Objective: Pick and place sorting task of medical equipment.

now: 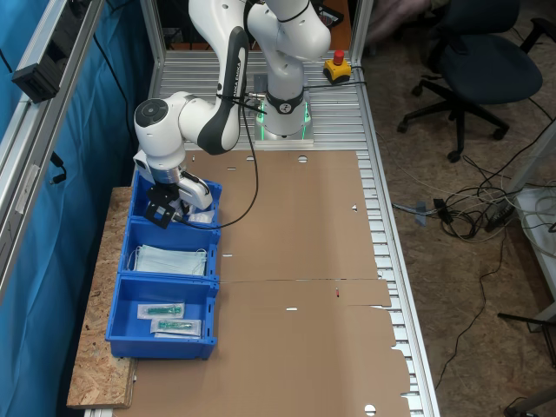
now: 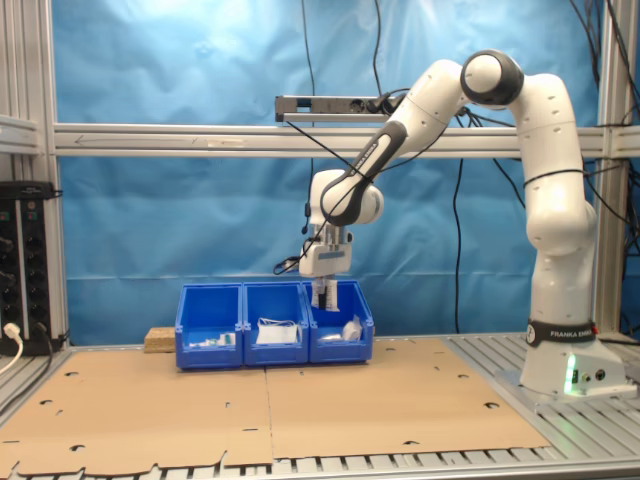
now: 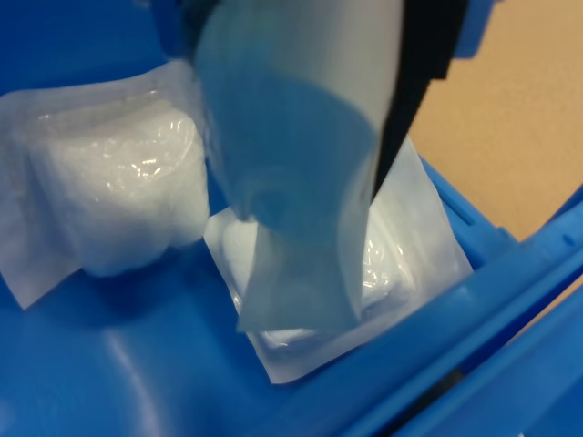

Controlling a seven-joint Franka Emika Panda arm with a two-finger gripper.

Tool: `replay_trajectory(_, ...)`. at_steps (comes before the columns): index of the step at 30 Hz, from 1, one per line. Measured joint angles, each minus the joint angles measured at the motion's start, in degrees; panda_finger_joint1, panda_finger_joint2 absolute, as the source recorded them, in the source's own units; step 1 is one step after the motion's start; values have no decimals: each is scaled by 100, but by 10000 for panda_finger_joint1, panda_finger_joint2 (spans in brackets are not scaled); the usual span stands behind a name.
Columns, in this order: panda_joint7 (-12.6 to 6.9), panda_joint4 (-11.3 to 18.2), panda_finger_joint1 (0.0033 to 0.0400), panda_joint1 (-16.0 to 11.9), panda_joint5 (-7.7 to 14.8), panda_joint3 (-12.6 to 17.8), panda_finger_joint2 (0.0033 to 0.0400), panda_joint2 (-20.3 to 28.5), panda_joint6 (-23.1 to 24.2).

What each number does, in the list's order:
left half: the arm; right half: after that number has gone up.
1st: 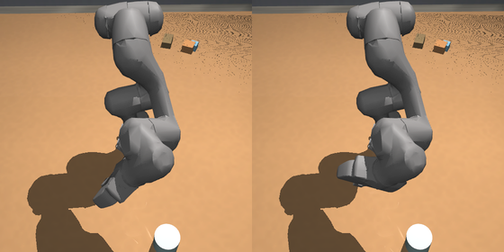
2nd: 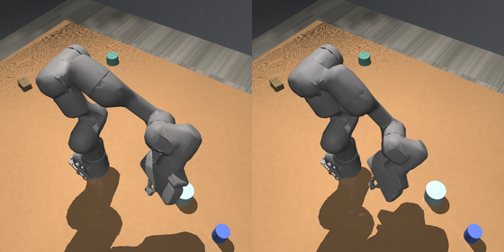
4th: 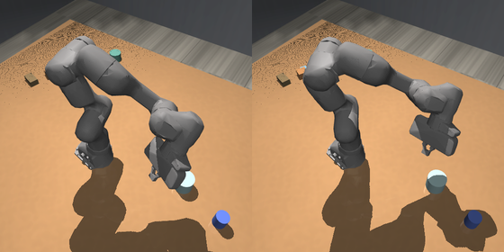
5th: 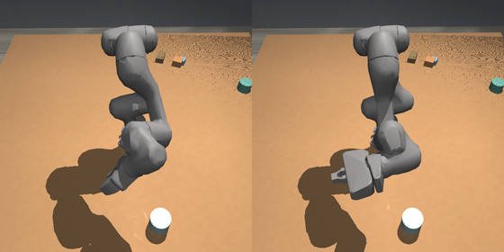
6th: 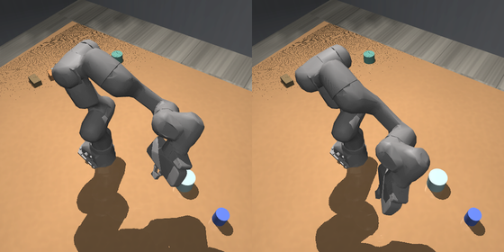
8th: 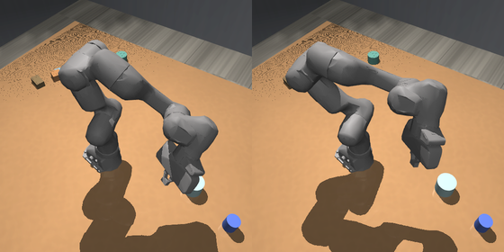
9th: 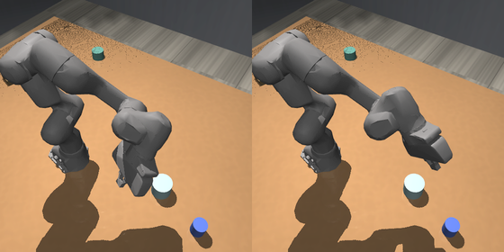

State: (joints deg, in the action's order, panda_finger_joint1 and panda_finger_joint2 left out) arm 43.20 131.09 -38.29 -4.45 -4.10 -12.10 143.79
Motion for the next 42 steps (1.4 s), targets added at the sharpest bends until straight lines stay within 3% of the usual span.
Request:
replay_trajectory(11, 0, 15, 61, 0, 0, 0, 61, 0, 16)
replay_trajectory(12, 0, 15, 191, 0, 0, 0, 191, 0, 17)
replay_trajectory(18, 0, 15, 191, 0, 0, 0, 191, 0, 22)
replay_trajectory(19, 0, 15, 272, 0, 0, 0, 272, 0, 23)
replay_trajectory(22, 0, 15, 272, 0, 0, 0, 272, 0, 24)
replay_trajectory(23, 0, 15, 366, 0, 0, 0, 366, 0, 24)
replay_trajectory(29, 0, 15, 366, 0, 0, 0, 366, 8, 24)
replay_trajectory(30, 0, 15, 391, 1, 0, 0, 391, 16, 24)
replay_trajectory(32, 0, 15, 398, 3, 0, 0, 398, 45, 24)
replay_trajectory(42, 0, -20, 398, 5, 0, -141, 398, 407, -41)
